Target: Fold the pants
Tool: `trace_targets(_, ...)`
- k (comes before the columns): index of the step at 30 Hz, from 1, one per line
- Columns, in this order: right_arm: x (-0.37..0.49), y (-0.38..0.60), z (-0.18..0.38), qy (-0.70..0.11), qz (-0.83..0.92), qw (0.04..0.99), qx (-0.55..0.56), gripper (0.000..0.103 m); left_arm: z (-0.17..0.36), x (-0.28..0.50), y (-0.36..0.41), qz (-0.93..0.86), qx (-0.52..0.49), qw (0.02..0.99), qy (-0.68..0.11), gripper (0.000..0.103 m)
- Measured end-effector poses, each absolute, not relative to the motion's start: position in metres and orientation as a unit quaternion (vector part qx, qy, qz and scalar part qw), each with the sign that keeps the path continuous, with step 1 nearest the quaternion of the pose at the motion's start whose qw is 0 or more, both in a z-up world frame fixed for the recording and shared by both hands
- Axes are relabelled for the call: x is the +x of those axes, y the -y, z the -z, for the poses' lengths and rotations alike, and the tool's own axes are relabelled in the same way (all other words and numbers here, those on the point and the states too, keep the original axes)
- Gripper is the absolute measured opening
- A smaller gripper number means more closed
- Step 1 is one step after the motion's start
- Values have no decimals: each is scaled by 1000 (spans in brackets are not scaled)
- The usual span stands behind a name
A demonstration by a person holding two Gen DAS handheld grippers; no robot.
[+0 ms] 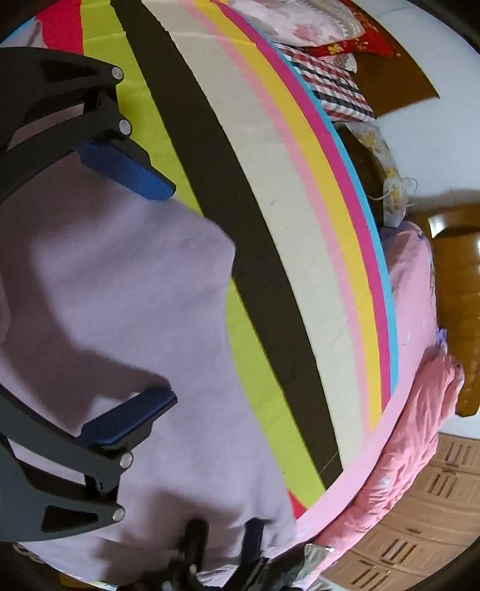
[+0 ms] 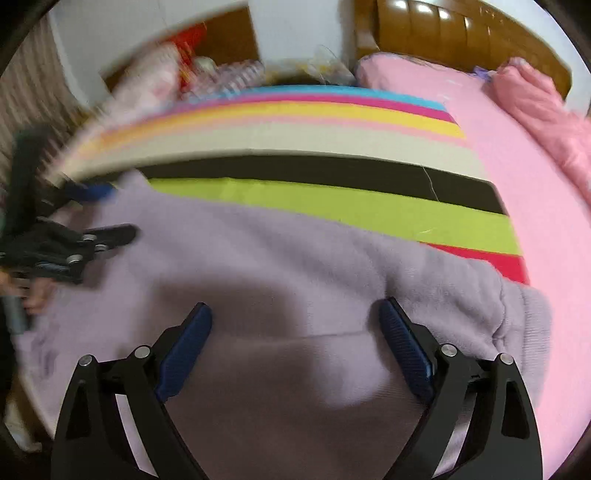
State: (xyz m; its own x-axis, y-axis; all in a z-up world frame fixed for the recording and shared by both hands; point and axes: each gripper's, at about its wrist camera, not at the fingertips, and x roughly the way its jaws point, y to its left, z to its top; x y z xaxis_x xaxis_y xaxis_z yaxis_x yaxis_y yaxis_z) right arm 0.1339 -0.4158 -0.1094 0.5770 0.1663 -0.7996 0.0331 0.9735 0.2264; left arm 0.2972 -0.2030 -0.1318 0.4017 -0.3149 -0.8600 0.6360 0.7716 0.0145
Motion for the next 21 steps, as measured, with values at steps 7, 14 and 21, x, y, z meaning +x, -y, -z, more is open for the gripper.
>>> trace_targets(7,125,425,101,-432,-20,889,147,77,132,296,202,280,163,826,-461,102)
trace_targets(14,167,416,93,-446,-9,890,96,89,135,303,204,272,156,829,-462,102)
trace_targets(21,190,431,117,-451,36,884,117,89,134,307,199,277,139,830,-464,102)
